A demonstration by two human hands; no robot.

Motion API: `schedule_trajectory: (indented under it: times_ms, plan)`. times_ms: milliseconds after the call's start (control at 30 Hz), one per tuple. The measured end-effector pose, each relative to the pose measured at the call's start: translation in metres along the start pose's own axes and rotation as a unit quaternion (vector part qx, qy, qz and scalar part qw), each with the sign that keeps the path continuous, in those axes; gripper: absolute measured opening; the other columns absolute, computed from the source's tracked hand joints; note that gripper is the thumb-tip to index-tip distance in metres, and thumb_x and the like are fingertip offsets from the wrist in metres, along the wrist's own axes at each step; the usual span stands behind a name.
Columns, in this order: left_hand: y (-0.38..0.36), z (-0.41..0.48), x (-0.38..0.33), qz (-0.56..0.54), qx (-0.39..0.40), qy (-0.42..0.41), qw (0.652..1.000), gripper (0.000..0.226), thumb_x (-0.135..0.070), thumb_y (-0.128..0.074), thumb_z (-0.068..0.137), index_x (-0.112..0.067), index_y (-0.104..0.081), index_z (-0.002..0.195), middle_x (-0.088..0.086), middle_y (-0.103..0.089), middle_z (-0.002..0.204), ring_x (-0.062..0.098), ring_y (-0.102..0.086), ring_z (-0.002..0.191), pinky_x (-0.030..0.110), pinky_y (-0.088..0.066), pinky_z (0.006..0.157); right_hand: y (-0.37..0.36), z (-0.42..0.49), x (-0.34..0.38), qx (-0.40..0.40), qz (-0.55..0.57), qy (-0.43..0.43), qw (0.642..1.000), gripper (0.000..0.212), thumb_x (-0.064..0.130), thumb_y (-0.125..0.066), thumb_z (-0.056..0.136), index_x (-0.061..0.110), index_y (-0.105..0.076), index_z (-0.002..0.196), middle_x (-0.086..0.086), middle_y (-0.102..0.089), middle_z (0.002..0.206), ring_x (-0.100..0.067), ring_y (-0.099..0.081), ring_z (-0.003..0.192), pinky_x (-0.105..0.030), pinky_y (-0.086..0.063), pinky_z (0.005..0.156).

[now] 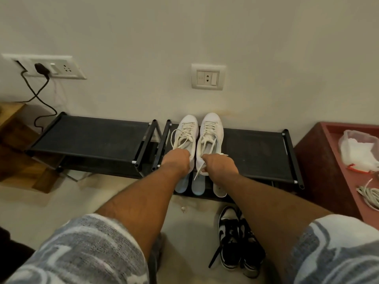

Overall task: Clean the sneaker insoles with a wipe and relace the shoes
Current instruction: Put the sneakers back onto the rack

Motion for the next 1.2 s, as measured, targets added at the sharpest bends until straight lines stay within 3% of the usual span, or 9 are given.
schedule_trajectory:
  times_ms: [267,1067,1200]
  plan:
    - [0.003,0.000,0.000,-0.010,-0.001,0.015,1.000,0.034,-0.031,-0.069,0.101,-0.014,-0.063,0.130,0.011,-0.068,0.129,0.031,-0.066,0.119,0.042,-0.055,0.093,0.009,0.005,0.005,0.059,0.000,-0.024,0.998,0.041,0.028,-0.061,0.102,0.020,-0.053,0.141,-0.012,-0.064,0.134,-0.034,-0.063,0.120,-0.047,-0.054,0.096]
    - [0.005,0.005,0.015,0.008,0.013,0.008,1.000,0.039,-0.030,-0.072,0.099,-0.016,-0.061,0.134,0.010,-0.067,0.130,0.031,-0.065,0.119,0.043,-0.056,0.096,0.002,0.021,-0.004,0.062,0.001,-0.007,0.998,0.039,0.035,-0.067,0.099,0.020,-0.056,0.133,-0.011,-0.066,0.129,-0.035,-0.064,0.116,-0.047,-0.055,0.092]
    - [0.004,-0.007,0.016,-0.014,-0.020,0.007,1.000,0.047,-0.030,-0.076,0.097,-0.019,-0.058,0.139,0.008,-0.065,0.134,0.032,-0.064,0.121,0.044,-0.056,0.095,-0.001,0.012,-0.008,0.025,0.058,-0.014,0.998,0.059,0.032,-0.077,0.092,0.025,-0.051,0.144,-0.007,-0.062,0.136,-0.033,-0.062,0.121,-0.045,-0.054,0.095]
Point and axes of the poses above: each hand's wrist, its own z-axis towards the middle knuckle, its own y-axis out of the back of the hand, x = y × z, the point moved 3 cm from there along z, towards the middle knuckle
